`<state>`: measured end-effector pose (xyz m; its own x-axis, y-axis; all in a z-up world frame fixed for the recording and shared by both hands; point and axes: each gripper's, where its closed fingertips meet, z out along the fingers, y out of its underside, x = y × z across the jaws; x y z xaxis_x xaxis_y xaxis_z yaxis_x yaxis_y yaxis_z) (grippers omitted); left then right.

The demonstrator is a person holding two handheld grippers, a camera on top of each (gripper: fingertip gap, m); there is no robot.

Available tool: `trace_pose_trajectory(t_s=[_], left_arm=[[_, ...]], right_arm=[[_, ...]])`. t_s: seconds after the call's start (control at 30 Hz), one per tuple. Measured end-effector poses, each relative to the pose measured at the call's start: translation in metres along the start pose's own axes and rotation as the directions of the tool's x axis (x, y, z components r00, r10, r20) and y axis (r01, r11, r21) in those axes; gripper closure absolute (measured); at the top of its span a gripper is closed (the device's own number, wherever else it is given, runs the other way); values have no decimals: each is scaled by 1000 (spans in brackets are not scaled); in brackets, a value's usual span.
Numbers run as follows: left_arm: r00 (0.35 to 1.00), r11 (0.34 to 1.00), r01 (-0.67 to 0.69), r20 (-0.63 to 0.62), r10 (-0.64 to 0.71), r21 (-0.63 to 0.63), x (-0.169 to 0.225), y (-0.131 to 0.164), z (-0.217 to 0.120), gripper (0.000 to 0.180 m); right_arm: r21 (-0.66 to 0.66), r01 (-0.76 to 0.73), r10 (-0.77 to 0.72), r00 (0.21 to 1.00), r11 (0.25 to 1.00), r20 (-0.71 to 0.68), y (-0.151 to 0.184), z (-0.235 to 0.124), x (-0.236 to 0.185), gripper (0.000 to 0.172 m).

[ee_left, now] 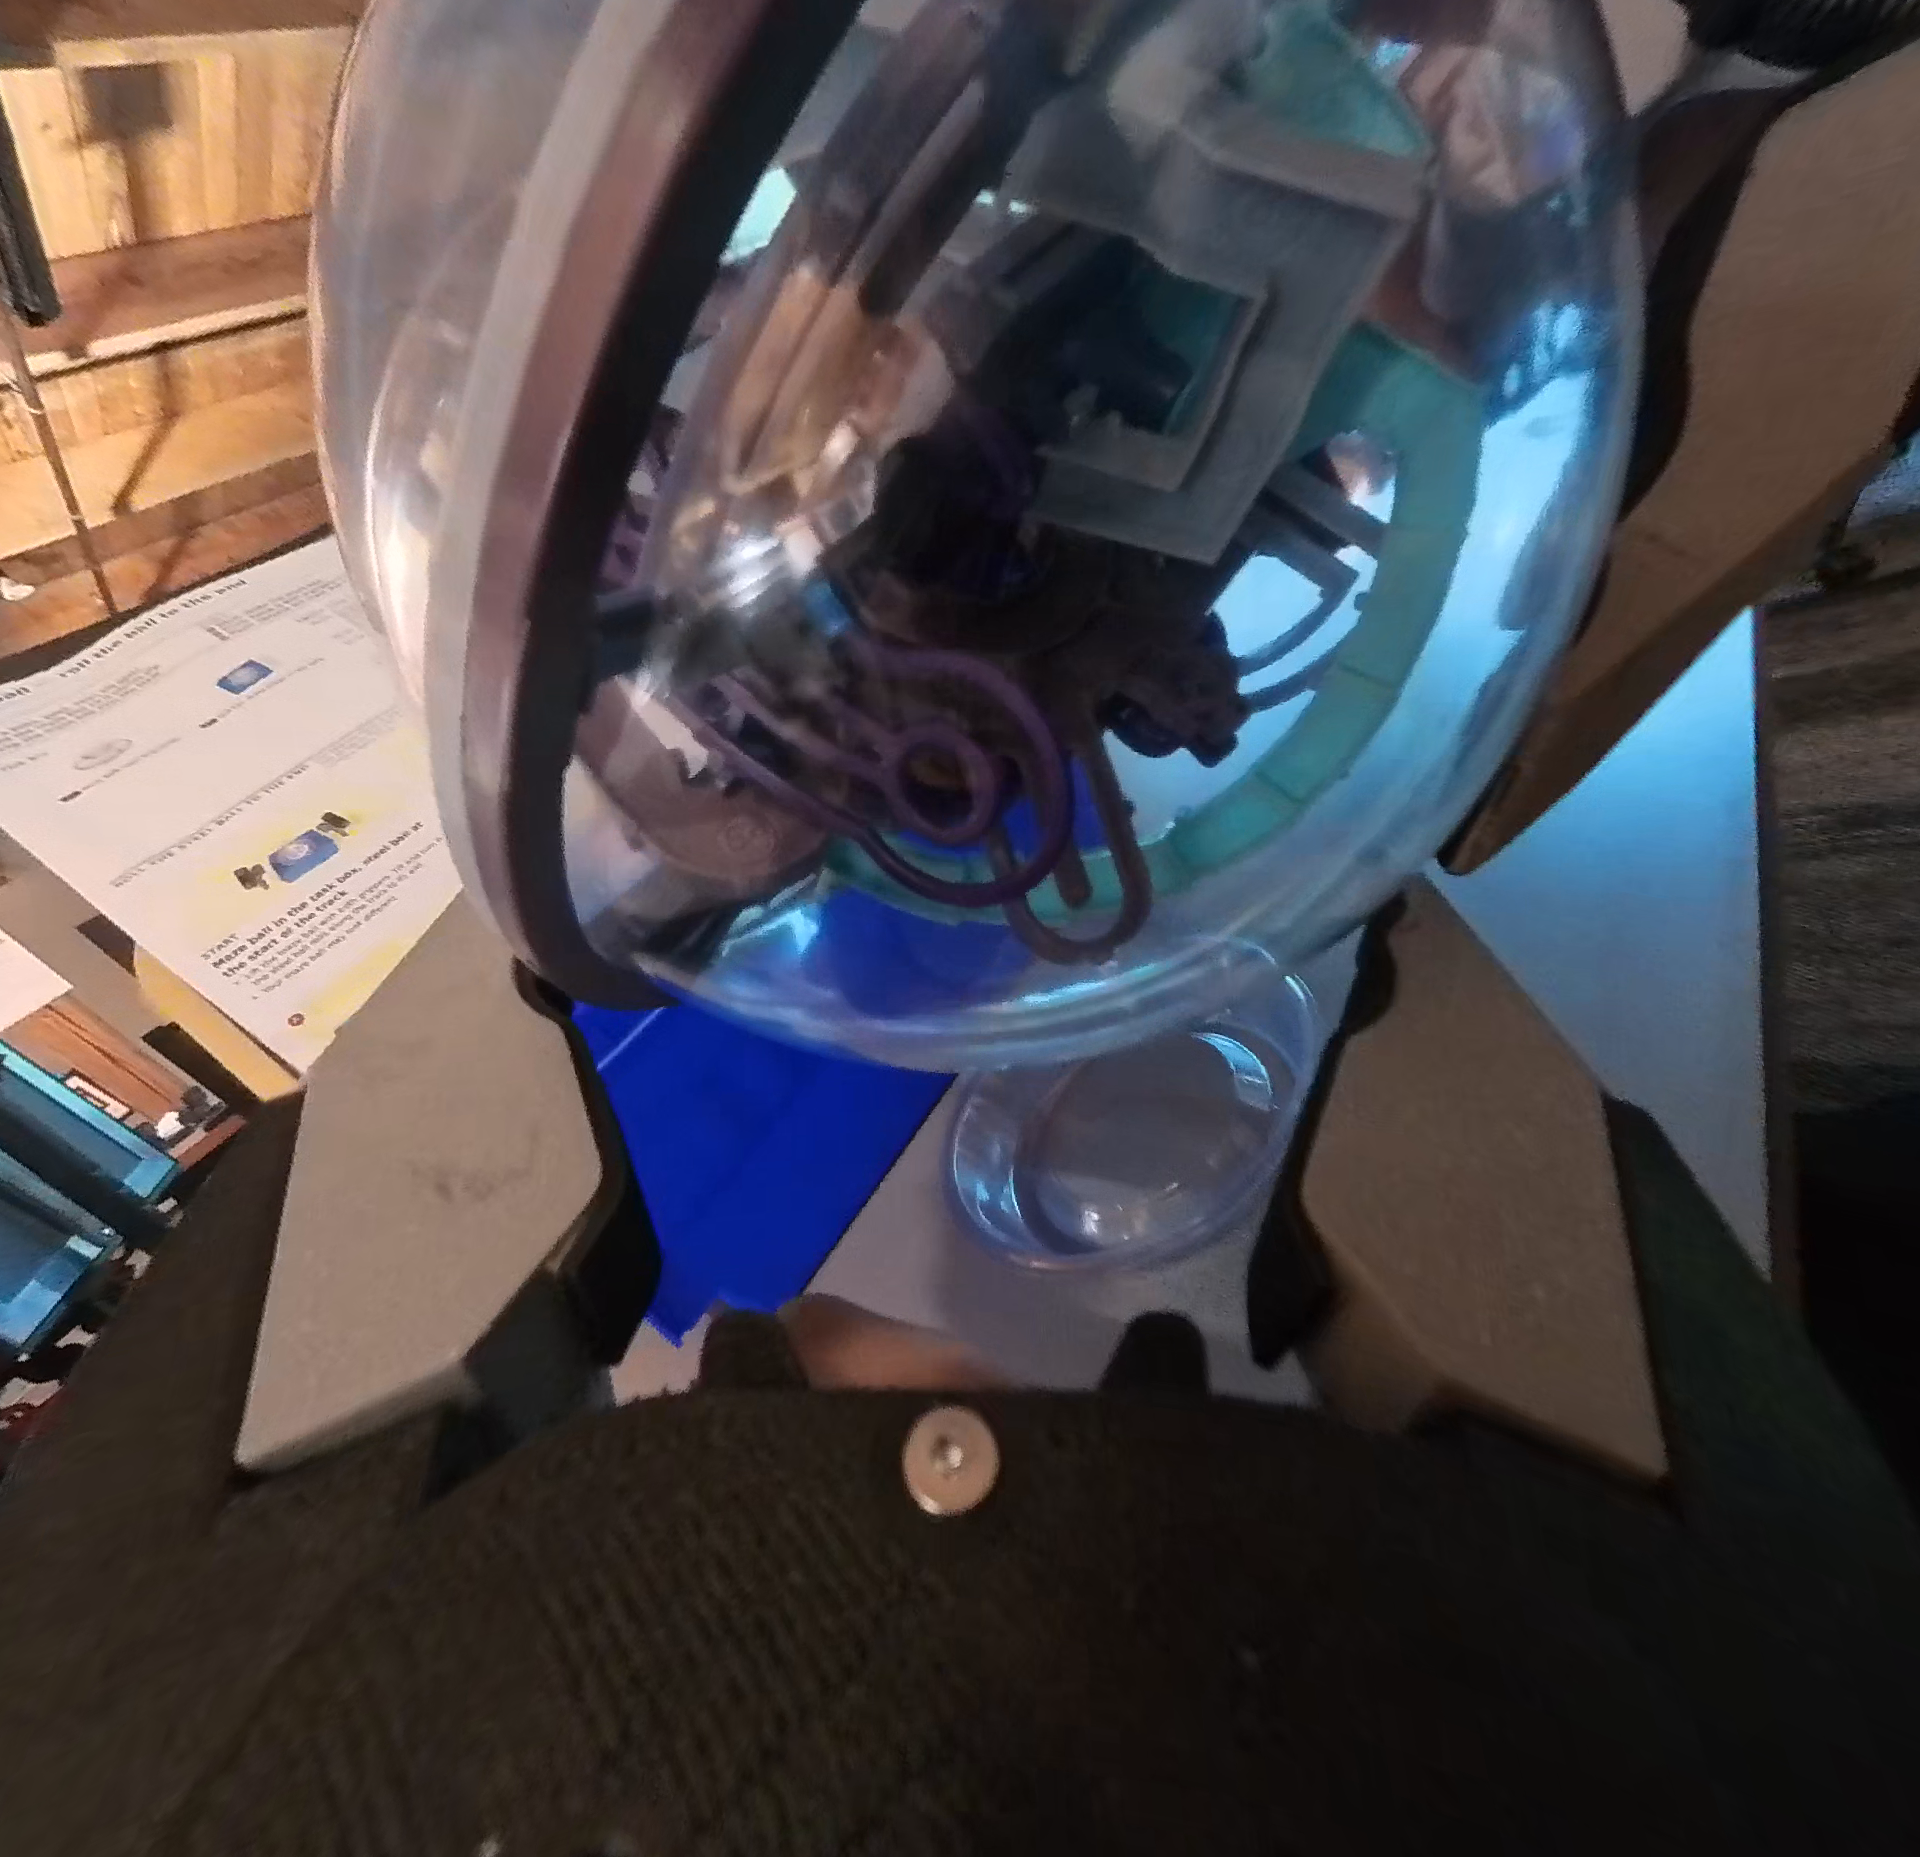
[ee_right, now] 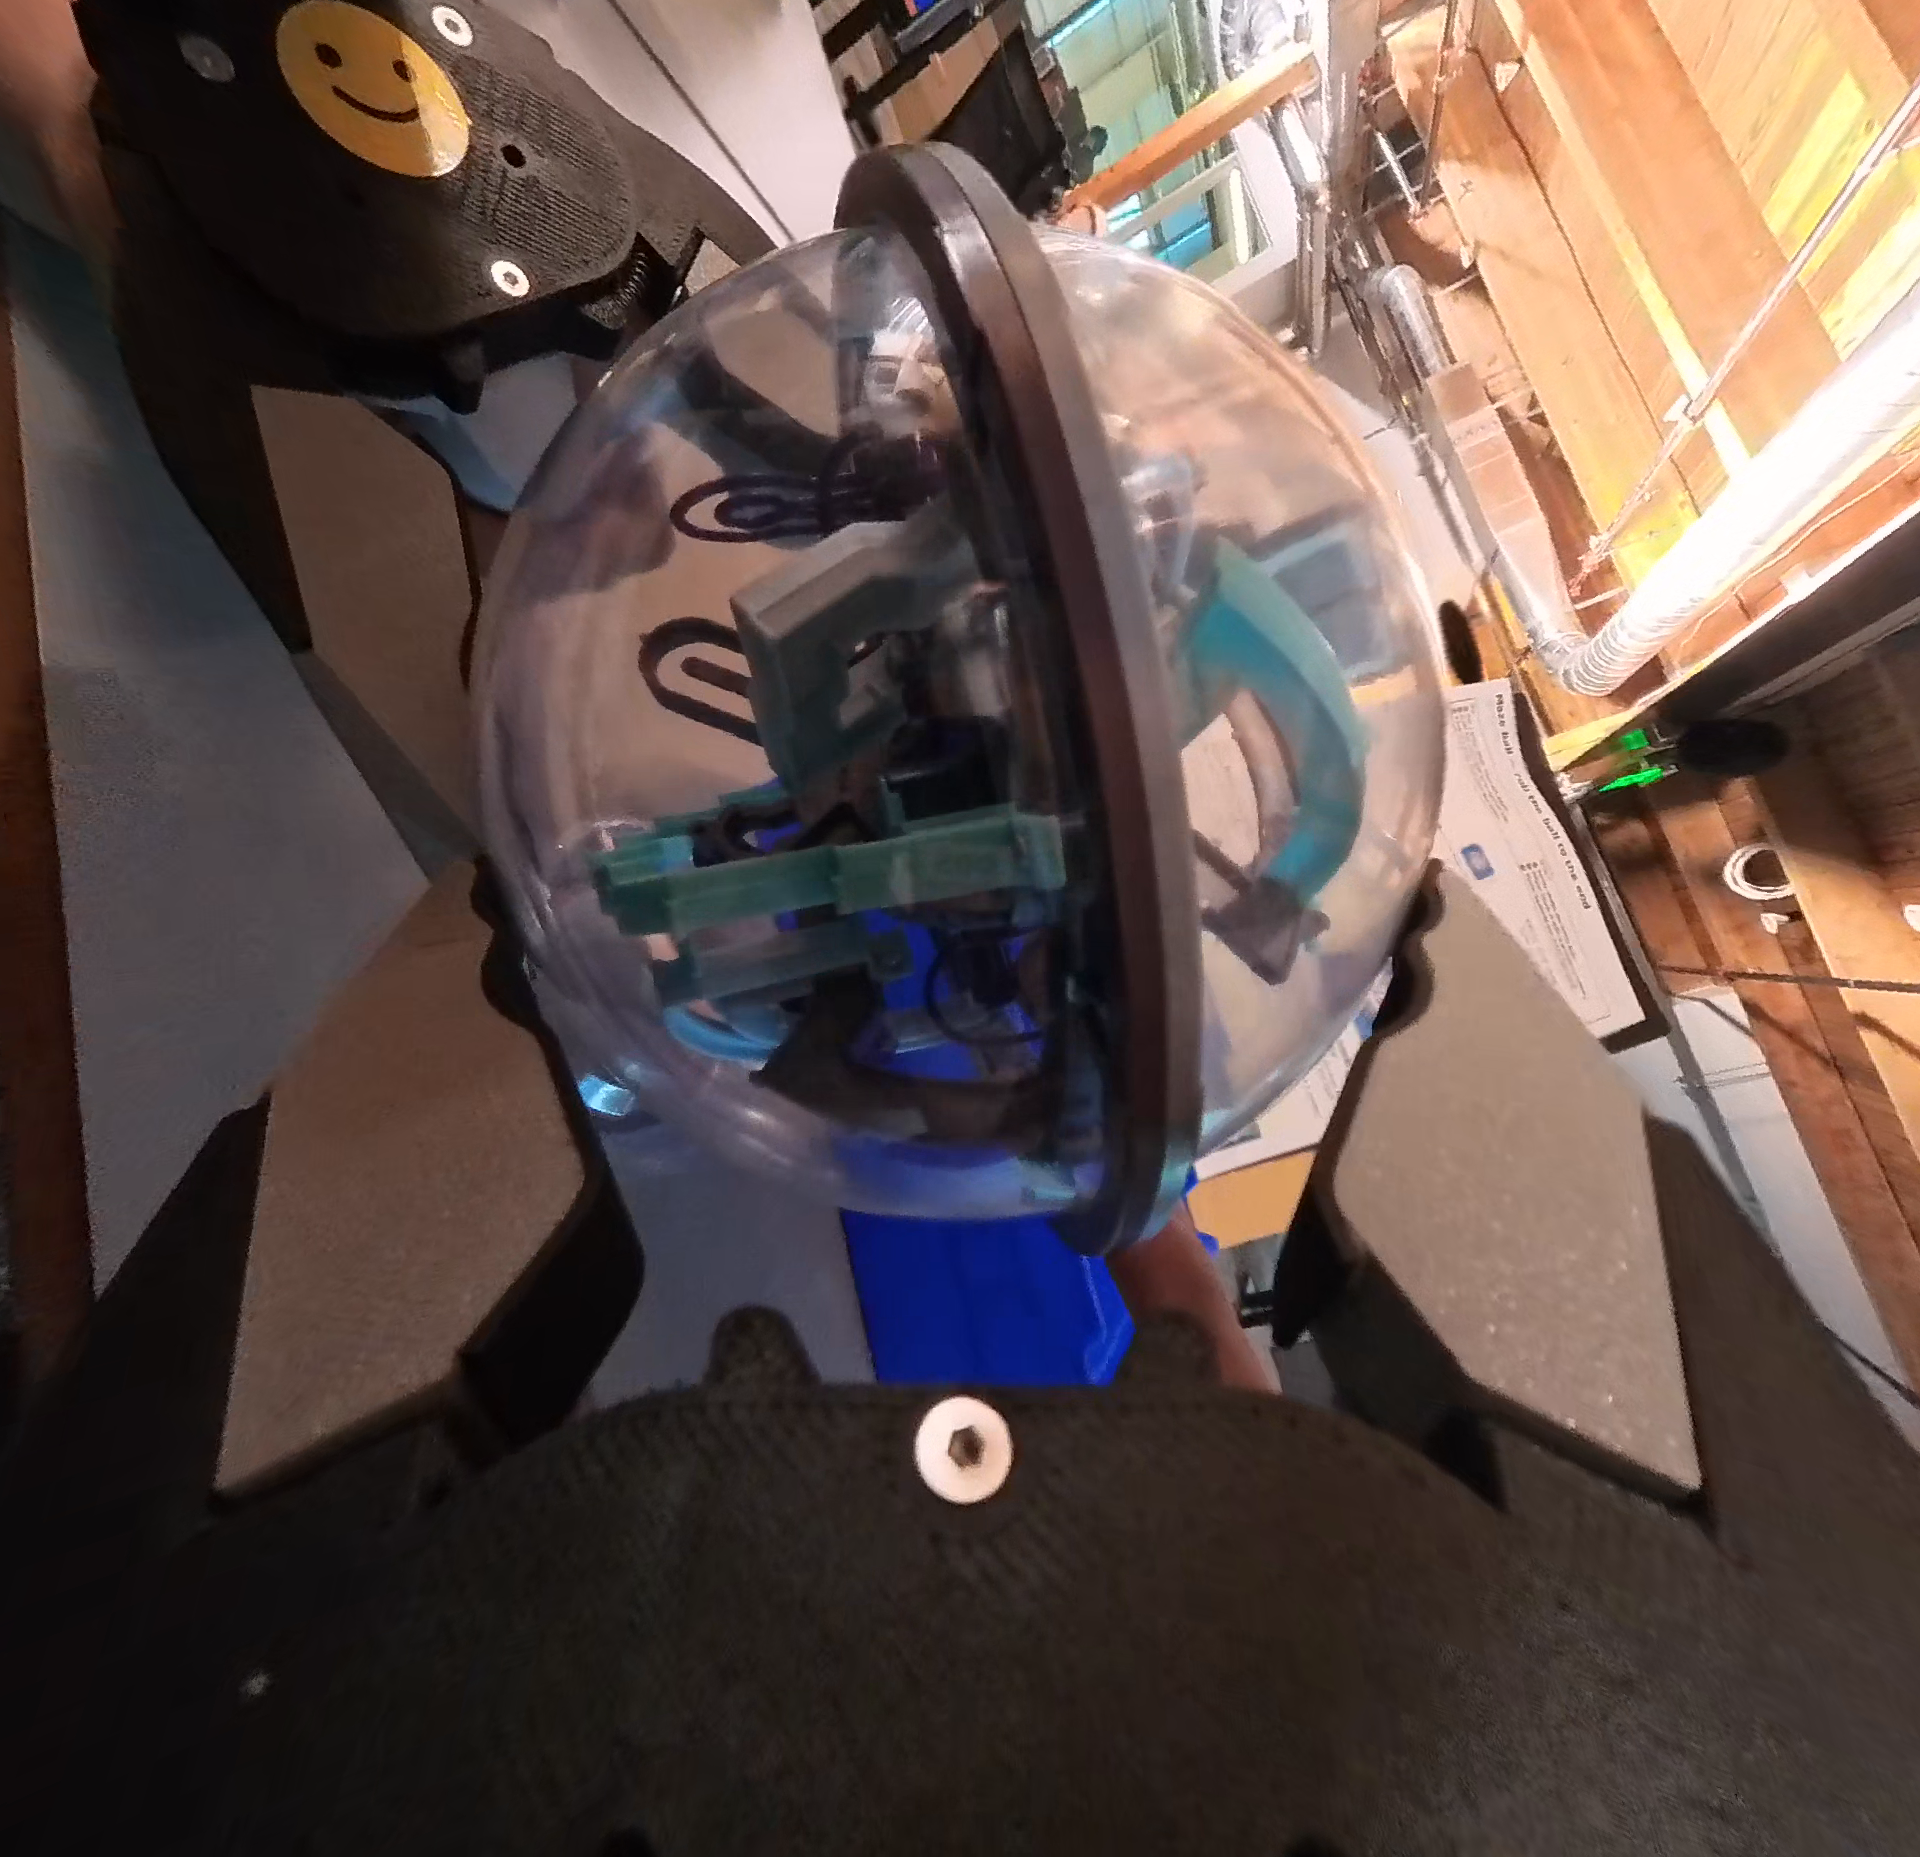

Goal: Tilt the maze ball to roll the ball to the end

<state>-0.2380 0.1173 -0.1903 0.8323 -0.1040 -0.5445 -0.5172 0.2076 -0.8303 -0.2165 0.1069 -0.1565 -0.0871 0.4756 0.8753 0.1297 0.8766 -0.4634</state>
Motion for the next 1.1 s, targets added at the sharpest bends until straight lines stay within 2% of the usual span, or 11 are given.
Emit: trace_pose_trajectory(t_s=[0.47, 0.9, 1.1], left_arm=[[995, 995, 99, -4, -99, -31, -8, 6, 0, 31], [991, 987, 135, -15, -136, -83, -10, 19, 1, 34], [992, 988, 121, -6, -123, -93, -11, 22, 4, 37]], right_arm=[[-55, 12, -8, 998, 998, 67, -3, 12, 5, 14], [-198, 217, -214, 976, 956, 35, -12, 14, 5, 14], [-216, 292, -294, 956, 932, 24, -11, 13, 6, 14]])
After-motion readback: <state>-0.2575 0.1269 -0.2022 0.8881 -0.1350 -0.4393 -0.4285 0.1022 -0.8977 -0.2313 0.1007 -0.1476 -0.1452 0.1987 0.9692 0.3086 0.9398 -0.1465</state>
